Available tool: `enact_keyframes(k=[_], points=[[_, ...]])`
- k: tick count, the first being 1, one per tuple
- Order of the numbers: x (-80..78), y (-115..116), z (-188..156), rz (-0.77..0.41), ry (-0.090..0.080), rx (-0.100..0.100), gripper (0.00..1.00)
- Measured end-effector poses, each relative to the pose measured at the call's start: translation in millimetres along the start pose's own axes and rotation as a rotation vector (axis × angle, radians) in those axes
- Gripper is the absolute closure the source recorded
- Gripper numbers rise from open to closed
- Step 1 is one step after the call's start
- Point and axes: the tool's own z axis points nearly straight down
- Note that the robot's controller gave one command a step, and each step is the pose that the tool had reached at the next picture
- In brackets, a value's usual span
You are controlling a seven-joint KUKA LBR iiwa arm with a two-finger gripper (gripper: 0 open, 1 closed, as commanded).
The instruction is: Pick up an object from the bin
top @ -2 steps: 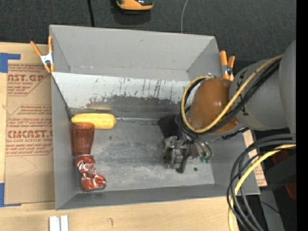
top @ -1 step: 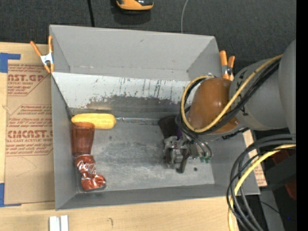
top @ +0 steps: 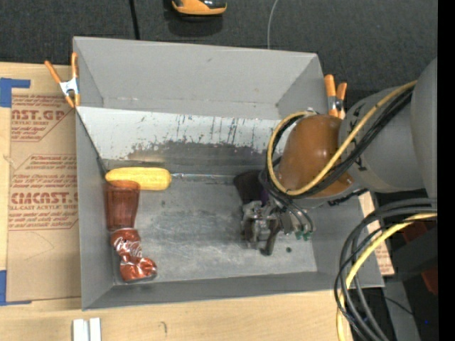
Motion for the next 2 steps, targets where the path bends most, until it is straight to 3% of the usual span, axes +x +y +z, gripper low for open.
enact_keyframes(k=[1,2], points=[[0.0,0.0,0.0,0.000,0.000,0.000,1.00],[5.7,-6.7,-159.9,0.028,-0.005,0.003,1.00]])
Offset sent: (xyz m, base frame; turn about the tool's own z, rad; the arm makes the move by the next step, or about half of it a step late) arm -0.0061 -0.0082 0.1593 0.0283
